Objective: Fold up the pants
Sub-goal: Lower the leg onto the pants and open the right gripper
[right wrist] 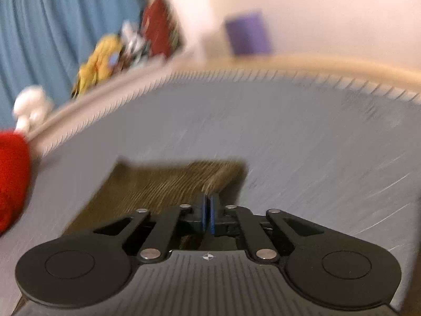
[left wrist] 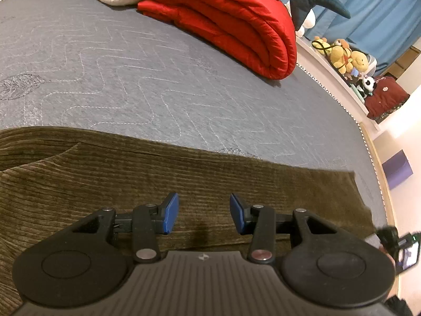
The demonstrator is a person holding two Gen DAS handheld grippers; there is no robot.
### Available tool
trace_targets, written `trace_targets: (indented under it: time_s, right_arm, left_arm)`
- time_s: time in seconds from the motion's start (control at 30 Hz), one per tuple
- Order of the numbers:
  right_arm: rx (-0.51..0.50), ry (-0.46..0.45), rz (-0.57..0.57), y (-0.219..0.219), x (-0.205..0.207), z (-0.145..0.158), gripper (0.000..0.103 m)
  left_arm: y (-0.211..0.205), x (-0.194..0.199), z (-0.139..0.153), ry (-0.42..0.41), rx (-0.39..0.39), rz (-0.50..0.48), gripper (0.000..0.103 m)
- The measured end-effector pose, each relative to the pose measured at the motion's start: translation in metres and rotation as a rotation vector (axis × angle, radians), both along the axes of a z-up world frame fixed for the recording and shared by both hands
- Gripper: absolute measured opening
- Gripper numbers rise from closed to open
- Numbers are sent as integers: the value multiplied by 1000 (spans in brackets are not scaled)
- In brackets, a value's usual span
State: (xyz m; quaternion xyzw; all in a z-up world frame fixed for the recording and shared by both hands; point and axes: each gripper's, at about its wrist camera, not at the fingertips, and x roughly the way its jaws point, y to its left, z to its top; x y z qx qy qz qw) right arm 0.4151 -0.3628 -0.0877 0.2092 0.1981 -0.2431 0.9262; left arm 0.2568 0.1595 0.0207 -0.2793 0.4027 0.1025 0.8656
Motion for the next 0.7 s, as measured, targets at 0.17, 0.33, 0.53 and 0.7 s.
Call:
trace_targets:
  time_s: [0.17,0.33,0.53,0.7]
  right_arm:
    - [54,63,-278,-62,-44,-5,0]
    - [76,51,-81,-78,-84,10,3]
    - [79,-5,110,-55,-143,57,21]
    - [73,-114,232,-17,-216,118,34]
  left_arm:
    - [2,-2,5,-17,-19,-6,48]
    - [-5,-4,10,-32,-15,-24,48]
    - [-16,-12,23,-62,17,-60,48]
    - [-32,-28,37,-98,69,-76,48]
